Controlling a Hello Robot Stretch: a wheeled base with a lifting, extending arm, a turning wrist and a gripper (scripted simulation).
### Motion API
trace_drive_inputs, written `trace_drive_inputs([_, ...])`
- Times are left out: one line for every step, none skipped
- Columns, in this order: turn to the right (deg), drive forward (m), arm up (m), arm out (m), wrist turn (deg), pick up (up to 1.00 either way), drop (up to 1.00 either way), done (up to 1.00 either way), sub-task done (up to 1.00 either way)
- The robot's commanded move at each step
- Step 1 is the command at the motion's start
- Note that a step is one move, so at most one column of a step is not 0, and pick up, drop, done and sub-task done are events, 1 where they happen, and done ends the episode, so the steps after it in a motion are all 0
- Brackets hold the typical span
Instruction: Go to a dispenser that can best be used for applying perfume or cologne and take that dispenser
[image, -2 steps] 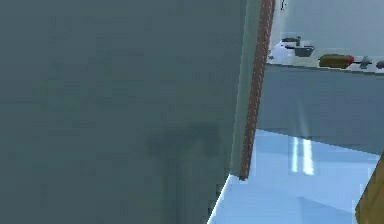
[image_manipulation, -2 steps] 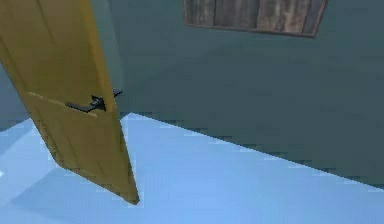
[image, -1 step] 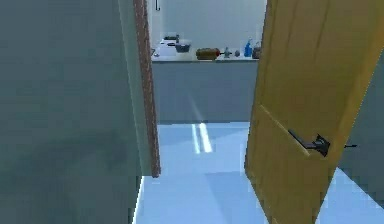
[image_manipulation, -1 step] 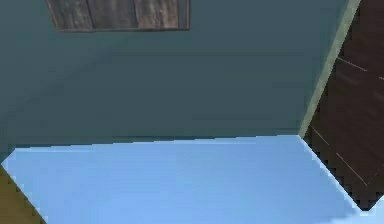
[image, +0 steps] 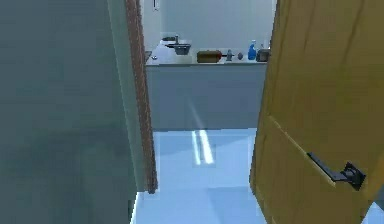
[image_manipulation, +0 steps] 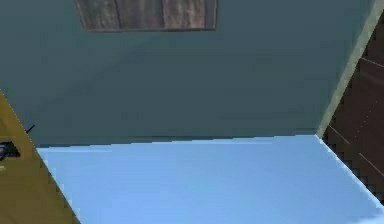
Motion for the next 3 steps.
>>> trace_drive_inputs([0.0,1.00,0.00,0.00,0.0,0.00,0.00,0.00,0.00])
trace_drive_inputs([0.0,0.80,0.00,0.00,0.0,0.00,0.00,0.00,0.00])
trace_drive_inputs([45.0,0.00,0.00,0.00,0.0,0.00,0.00,0.00,0.00])
